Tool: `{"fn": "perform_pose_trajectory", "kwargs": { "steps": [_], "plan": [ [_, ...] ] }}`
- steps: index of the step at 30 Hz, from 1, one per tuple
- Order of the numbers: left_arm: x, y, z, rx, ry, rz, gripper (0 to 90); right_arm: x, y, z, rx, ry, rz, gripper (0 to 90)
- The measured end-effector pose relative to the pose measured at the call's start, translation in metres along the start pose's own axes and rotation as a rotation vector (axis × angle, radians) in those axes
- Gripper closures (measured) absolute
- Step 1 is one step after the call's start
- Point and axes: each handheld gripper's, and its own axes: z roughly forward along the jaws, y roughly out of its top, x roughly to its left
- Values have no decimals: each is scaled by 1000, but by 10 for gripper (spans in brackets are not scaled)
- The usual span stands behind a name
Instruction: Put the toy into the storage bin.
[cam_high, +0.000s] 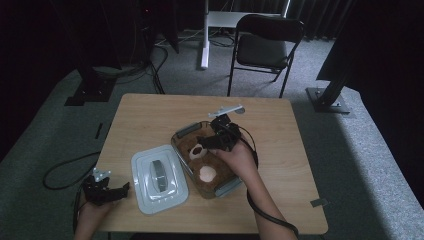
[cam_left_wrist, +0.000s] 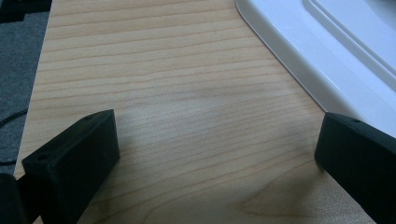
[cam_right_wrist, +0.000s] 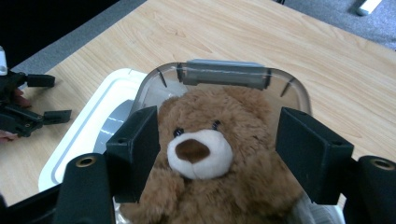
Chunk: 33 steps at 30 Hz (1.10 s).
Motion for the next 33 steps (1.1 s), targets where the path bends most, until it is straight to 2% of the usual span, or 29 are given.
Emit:
{"fn": "perform_pose_trajectory", "kwargs": {
  "steps": [8, 14, 16, 20, 26, 33],
  "plan": [
    [0, 0, 0, 1, 0, 0, 5, -8, -12, -24, -36, -5, 4, 297],
    [0, 0, 0, 1, 0, 0, 5, -15, -27, -40, -44, -22, -6, 302],
    [0, 0, 0, 1, 0, 0, 5, -17, -34, -46, -56, -28, -2, 330],
    [0, 0, 0, 1, 0, 0, 5, -20, -42, -52, -64, -23, 10, 330],
    [0, 0, 0, 2, 0, 0, 5, -21, -64, -67, -64, -23, 5, 339],
    [0, 0, 0, 2, 0, 0, 5, -28, -81, -70, -47, -20, 8, 367]
  ]
}}
